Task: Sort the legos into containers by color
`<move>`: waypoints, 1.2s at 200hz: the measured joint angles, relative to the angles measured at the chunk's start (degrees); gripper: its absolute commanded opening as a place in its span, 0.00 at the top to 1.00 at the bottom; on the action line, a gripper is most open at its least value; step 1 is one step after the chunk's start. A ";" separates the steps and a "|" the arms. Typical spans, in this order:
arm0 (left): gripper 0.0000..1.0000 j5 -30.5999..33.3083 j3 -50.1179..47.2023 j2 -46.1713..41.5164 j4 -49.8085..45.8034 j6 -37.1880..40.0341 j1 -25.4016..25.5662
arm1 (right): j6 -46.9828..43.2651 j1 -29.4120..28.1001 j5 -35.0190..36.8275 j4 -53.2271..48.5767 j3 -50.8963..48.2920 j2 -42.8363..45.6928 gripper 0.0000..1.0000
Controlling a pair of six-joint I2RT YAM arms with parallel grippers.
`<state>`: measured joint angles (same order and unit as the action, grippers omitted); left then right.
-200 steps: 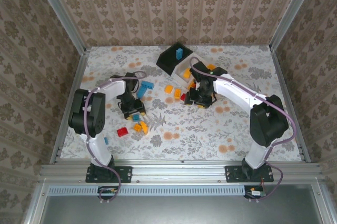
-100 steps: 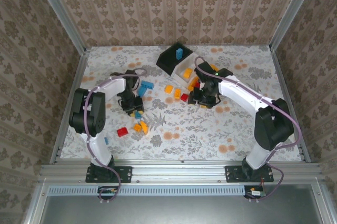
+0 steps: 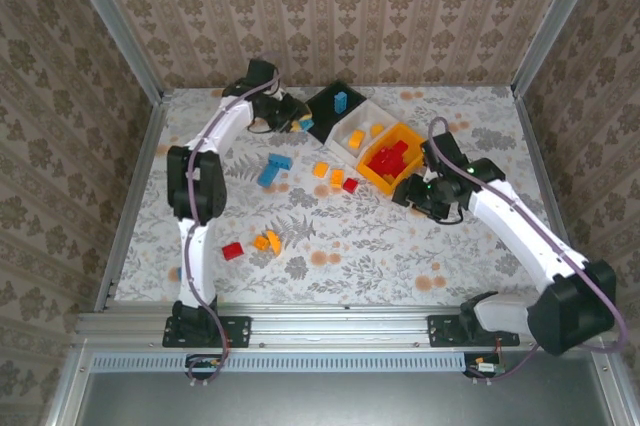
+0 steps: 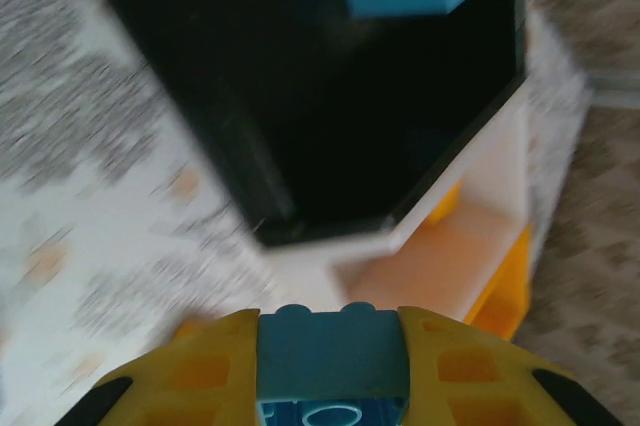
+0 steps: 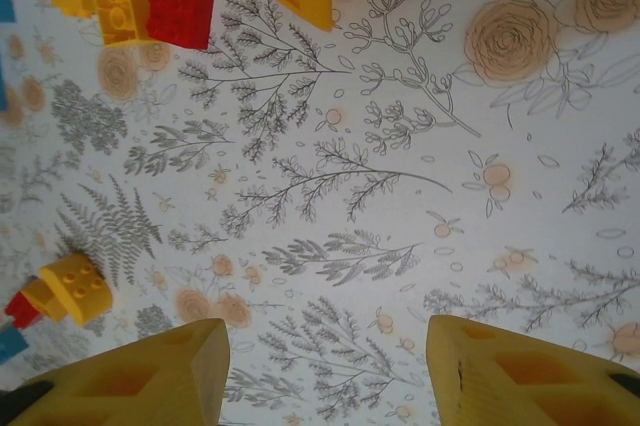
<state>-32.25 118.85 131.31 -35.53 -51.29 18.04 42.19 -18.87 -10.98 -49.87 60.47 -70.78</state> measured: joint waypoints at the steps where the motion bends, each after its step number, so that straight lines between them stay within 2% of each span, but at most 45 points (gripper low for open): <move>1: 0.75 -0.09 0.35 0.31 0.07 -0.26 0.00 | 0.15 0.00 0.02 0.00 -0.15 0.37 0.45; 43: 0.73 -2.10 21.09 16.24 4.07 -11.82 0.61 | 1.73 0.68 0.74 -0.83 -1.36 8.63 0.42; 56: 0.68 -2.14 25.03 19.17 5.03 -14.78 0.96 | 1.81 0.98 1.33 -1.33 -1.44 10.47 0.41; 68: 0.59 -2.21 26.56 20.70 5.90 -16.96 1.20 | 1.99 1.20 1.73 -1.75 -1.62 11.72 0.39; 95: 0.46 -2.54 27.19 22.12 7.78 -21.05 1.84 | 1.97 1.51 2.14 -2.69 -1.70 12.98 0.37; 139: 0.38 -2.95 27.19 22.49 8.39 -22.03 2.08 | 1.42 1.64 2.38 -3.06 -1.70 12.66 0.37; 165: 0.36 -3.08 26.49 21.44 6.54 -18.27 1.73 | 0.42 1.64 2.32 -3.06 -1.66 10.56 0.37; 191: 0.34 -2.19 21.33 15.04 -1.03 -8.92 0.66 | -1.42 1.64 1.05 -3.06 -0.76 6.36 0.36; 214: 0.32 0.52 10.56 2.80 -7.50 1.07 -0.13 | -3.69 1.64 -0.70 -2.86 2.08 1.05 0.36; 240: 0.31 3.96 -5.51 -13.99 -10.58 10.38 -0.63 | -6.78 1.62 -2.64 -2.71 6.08 -5.18 0.36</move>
<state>-28.29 113.34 117.32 -46.11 -40.91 17.41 35.42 -17.26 -13.63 -52.58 66.54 -75.96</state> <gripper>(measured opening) 0.687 0.642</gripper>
